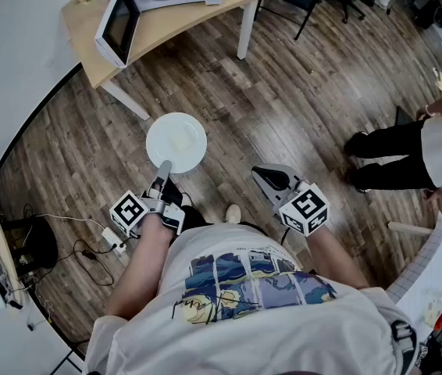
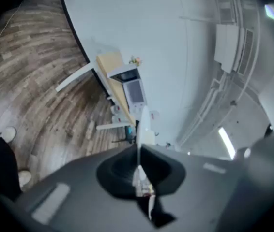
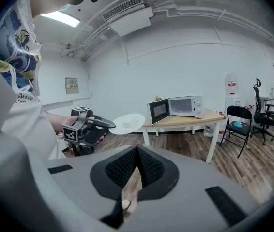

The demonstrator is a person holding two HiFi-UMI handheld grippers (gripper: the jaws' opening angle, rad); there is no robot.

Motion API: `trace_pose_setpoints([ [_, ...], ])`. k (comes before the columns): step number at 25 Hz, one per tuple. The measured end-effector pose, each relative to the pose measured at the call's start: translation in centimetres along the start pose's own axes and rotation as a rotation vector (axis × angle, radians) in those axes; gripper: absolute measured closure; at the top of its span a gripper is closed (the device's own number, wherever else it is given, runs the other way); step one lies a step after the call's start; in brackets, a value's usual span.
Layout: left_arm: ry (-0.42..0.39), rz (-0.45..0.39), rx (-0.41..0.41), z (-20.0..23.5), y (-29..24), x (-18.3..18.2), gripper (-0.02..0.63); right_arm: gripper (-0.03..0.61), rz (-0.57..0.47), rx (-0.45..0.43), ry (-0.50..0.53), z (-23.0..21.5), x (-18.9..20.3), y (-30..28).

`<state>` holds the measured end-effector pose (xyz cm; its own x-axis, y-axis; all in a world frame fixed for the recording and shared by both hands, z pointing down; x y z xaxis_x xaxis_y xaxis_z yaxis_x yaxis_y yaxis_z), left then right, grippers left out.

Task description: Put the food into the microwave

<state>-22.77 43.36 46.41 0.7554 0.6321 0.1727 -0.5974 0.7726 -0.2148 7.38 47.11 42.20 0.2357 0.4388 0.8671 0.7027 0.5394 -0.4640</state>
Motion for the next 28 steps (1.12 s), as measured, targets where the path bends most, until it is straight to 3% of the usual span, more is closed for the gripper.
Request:
trace_pose_setpoints([
  [6,-0.002,-0.017,0.007,-0.9,-1.2,0.5,0.598,0.572,0.002,-0.006,-0.004,-1.7,0.5,0.8],
  [12,-0.011,-0.008,0.024,-0.5,-3.6,-1.4,0.598,0.572,-0.013,0.008,-0.005,-3.3,-0.2,-0.7],
  [19,0.009,0.03,0.04,-0.4,-11.6,-7.4,0.598,0.57,-0.01,0.094,-0.03,-8.6,-4.7,-4.5],
  [24,0.001,0.062,0.088,-0.9,-16.5,-11.6,0.598,0.526,0.016,0.134,-0.021,-11.6,-7.7,-7.6],
  [28,0.012,0.063,0.068,-0.4,-18.9,-14.8,0.598,0.532,0.012,0.143,-0.011,-13.1,-10.0,-11.3],
])
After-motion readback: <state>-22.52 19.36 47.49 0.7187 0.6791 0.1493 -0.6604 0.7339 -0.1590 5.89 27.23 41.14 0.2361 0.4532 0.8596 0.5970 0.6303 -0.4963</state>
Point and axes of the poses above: the fingertips, and each gripper's own axes: y backward along the fingers, z to its left, x out of its underside, the point moved 7 cm from there along y, backward along the fingers, and after that the axes turned 5 degrees about z, right-handed, at the moved point
